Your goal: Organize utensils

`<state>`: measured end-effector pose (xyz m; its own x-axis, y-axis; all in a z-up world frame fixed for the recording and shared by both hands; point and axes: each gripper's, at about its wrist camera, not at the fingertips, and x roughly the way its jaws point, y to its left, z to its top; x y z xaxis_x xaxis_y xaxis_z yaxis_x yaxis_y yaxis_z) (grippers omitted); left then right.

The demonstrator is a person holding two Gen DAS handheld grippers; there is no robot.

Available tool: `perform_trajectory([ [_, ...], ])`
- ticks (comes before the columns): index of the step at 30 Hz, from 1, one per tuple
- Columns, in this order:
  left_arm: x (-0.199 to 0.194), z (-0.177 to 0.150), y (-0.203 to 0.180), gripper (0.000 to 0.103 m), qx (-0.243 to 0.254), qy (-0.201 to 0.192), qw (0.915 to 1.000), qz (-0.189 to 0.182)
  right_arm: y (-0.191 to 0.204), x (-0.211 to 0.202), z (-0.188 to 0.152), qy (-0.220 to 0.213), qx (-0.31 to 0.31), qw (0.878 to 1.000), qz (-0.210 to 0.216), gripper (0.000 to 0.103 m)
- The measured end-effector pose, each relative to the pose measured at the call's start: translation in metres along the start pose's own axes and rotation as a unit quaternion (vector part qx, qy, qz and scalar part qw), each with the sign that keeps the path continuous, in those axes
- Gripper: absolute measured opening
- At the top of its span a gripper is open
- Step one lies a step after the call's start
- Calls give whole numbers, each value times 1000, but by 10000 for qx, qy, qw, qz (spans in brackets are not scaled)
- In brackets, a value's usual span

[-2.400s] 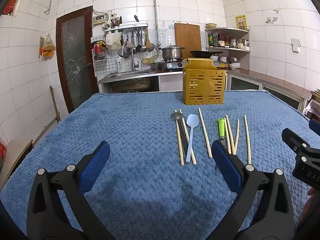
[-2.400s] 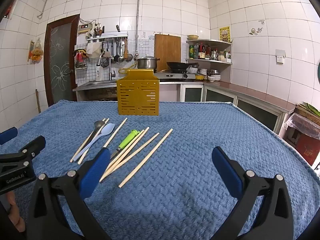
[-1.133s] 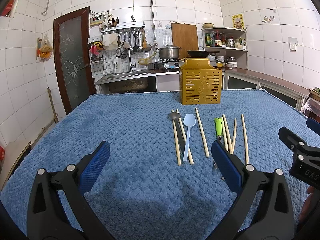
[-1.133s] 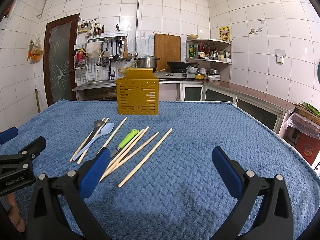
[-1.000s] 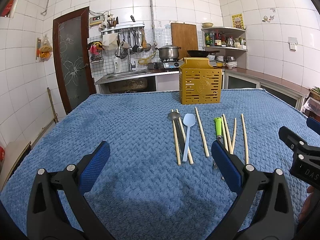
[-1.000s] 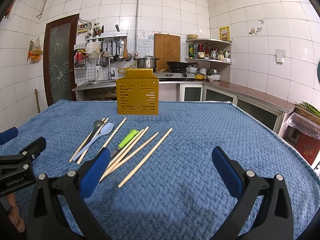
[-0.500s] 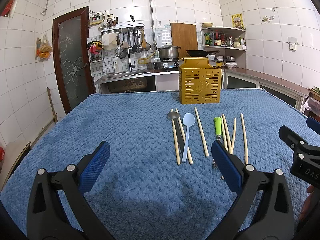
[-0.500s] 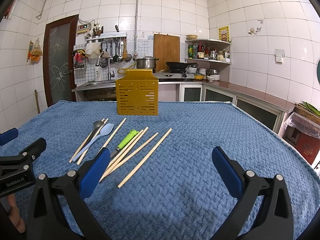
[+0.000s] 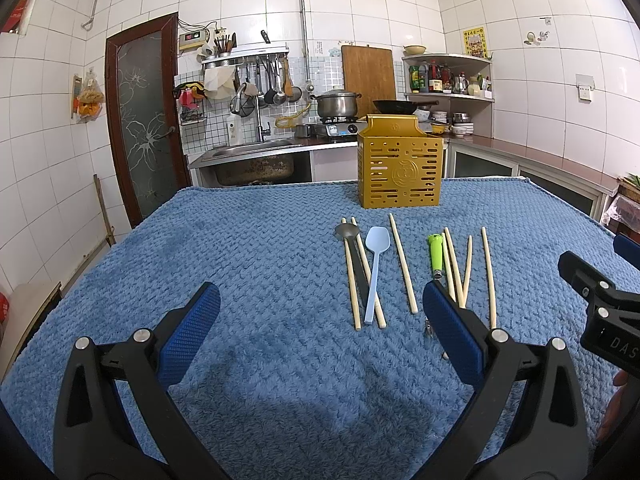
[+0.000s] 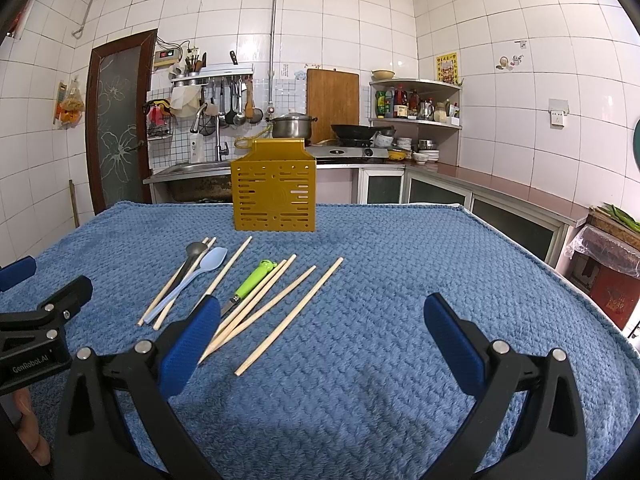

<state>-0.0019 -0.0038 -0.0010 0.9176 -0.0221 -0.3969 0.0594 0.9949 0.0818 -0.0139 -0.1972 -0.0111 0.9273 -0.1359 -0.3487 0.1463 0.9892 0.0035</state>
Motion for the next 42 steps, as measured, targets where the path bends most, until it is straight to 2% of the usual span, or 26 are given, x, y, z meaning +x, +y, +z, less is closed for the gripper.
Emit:
perform_trajectory([
  [27, 2, 1, 1, 98, -29, 57, 10000, 40, 0, -2, 0, 0, -3, 10000, 5, 99],
  [32, 9, 7, 1, 98, -65, 286, 9995, 96, -6, 3, 9, 9, -21, 10000, 83, 99],
  [36, 15, 16, 6, 98, -267, 536, 9982, -83, -10, 1, 20, 56, -16, 9999, 109, 99],
  [39, 20, 23, 10, 98, -472, 642, 9967, -165, -16, 24, 26, 495, 41, 9987, 122, 99],
  [42, 37, 30, 9, 98, -320, 1027, 9940, -194, -21, 42, 30, 771, 232, 9964, 260, 99],
])
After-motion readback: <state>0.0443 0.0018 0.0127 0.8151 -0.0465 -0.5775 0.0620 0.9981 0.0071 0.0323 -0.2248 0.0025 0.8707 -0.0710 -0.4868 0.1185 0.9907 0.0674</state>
